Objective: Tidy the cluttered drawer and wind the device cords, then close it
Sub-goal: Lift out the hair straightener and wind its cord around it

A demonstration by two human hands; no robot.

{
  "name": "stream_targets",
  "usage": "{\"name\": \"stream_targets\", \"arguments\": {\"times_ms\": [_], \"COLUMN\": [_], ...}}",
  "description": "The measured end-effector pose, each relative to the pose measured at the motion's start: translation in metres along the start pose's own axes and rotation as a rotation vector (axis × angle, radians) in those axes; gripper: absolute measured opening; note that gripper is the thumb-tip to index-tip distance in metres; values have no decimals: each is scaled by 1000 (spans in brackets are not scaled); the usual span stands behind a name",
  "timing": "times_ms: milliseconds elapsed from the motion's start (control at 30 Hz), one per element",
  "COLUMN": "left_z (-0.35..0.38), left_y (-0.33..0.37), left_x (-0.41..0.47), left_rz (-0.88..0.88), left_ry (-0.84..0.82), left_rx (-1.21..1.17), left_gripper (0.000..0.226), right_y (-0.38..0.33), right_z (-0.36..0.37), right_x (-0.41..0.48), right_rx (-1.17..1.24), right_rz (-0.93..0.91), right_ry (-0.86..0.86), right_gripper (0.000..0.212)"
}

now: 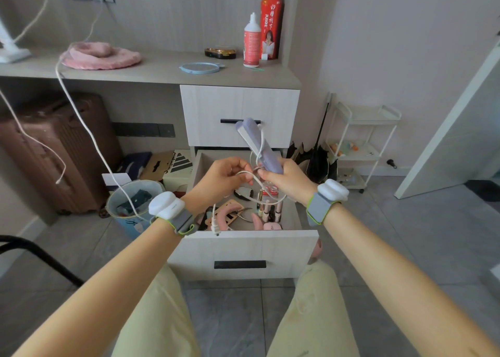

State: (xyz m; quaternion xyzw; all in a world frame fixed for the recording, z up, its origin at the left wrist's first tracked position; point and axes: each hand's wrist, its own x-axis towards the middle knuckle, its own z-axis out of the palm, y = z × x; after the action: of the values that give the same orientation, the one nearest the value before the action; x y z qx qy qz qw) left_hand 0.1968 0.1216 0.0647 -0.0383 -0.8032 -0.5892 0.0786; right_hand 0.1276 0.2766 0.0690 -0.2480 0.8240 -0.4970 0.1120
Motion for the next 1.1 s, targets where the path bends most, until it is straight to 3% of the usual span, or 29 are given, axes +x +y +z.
{"name": "stream_targets", "arguments": {"times_ms": [133,267,367,500,600,700,867,933,1000,1100], "left_z": [1,-5,-9,-9,-9,-7,1,2,1,-4], "left_y": [-5,-17,-25,-35,-39,-33,-22,-20,-22,-27], "left_x": [1,-2,-7,-11,-13,-11,-9,-8,-7,-10], "left_rz": [17,0,0,-53,-133,-143,-99,-70,-52,-59], "left_ry": [-39,-24,6,38,89,63,-44,-37,10,46], "left_rx": [-32,-70,-113,-107,-148,-60,30,57,23,-23], "left_gripper": [10,13,9,6,8,9,10,9,8,6], "right_y": [4,10,13,13,12,14,22,22,21,20], "right_z": [2,-1,-9,-7,-6,-3,1,4,7,6], "right_x": [1,8,10,10,8,2,3,2,-2,-6], "right_rx": [115,529,638,701,487,183,-659,-676,-543,-379], "right_rz": [23,182,242,224,170,38,-189,-214,-189,-73], "right_ry": [89,362,528,518,417,299,277,183,103,178], "right_gripper": [12,29,31,26,13,17,22,17,22,24]}}
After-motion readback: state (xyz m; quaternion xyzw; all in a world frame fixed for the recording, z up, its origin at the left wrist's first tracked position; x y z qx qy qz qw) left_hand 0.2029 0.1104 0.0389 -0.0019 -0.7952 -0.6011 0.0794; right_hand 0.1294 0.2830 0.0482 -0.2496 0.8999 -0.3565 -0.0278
